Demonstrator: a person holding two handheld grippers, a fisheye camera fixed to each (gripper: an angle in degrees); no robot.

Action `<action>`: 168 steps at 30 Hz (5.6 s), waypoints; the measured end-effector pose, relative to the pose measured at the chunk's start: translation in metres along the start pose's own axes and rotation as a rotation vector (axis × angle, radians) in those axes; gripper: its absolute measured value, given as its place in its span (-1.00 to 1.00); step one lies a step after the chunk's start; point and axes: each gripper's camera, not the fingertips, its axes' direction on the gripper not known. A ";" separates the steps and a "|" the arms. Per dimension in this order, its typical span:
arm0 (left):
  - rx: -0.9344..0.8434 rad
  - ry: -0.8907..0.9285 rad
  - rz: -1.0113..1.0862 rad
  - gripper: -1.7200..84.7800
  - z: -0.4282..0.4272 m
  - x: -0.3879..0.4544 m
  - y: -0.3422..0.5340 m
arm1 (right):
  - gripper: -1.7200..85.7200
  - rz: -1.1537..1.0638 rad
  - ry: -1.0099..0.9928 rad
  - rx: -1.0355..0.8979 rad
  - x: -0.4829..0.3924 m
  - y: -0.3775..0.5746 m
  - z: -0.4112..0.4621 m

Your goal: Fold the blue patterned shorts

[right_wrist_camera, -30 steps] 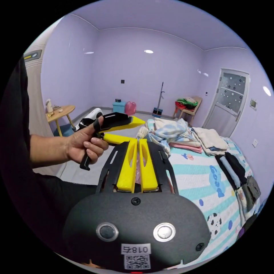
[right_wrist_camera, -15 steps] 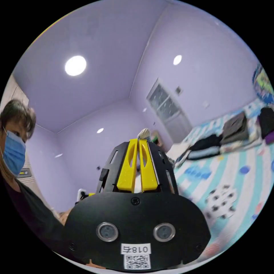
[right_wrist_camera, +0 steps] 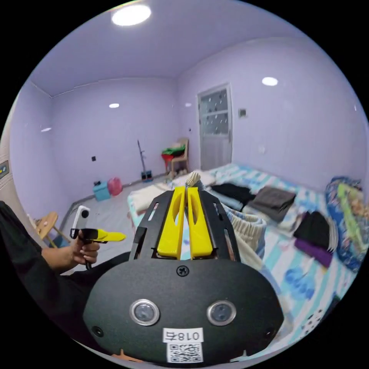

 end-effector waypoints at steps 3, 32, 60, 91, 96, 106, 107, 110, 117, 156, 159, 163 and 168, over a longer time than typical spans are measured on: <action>-0.021 -0.083 -0.113 -0.60 0.012 -0.034 0.010 | -0.84 0.157 -0.130 -0.287 0.004 0.063 0.082; -0.747 -0.352 0.030 -0.57 0.293 -0.149 -0.100 | -0.81 -0.279 0.217 -0.734 0.016 0.103 0.148; -0.739 -0.269 -0.106 -0.88 0.352 -0.240 -0.250 | -0.80 0.176 -0.137 -0.523 0.070 0.114 0.063; -0.759 -0.381 0.444 -0.96 0.176 -0.019 -0.535 | -0.94 0.381 0.078 -0.085 -0.133 0.143 -0.152; -0.637 -0.483 0.715 -0.96 0.122 0.119 -0.627 | -0.94 0.274 0.065 0.079 -0.191 0.107 -0.226; -0.140 -0.796 1.278 -0.94 -0.040 0.514 -0.793 | -0.94 -0.125 0.268 0.357 -0.397 0.004 -0.417; -0.112 -0.815 1.302 -0.94 -0.049 0.535 -0.798 | -0.94 -0.157 0.307 0.391 -0.424 -0.002 -0.439; -0.029 -0.837 1.372 -0.94 -0.089 0.624 -0.825 | -0.94 -0.190 0.363 0.442 -0.484 -0.010 -0.481; -0.006 -0.976 1.352 -0.94 -0.150 0.750 -0.900 | -0.94 -0.244 0.506 0.391 -0.603 -0.019 -0.527; 0.058 -0.979 1.493 -0.95 -0.191 0.843 -0.986 | -0.94 -0.222 0.798 0.415 -0.917 0.060 -0.612; 0.015 -0.886 1.531 -0.95 -0.165 0.848 -0.971 | -0.94 -0.227 0.895 0.403 -0.907 0.063 -0.624; -0.108 -0.574 1.576 -0.95 -0.103 0.866 -0.928 | -0.94 -0.128 1.018 0.400 -0.866 0.079 -0.663; -0.293 -0.150 1.626 -0.95 0.009 0.896 -0.848 | -0.94 0.057 1.223 0.435 -0.811 0.113 -0.735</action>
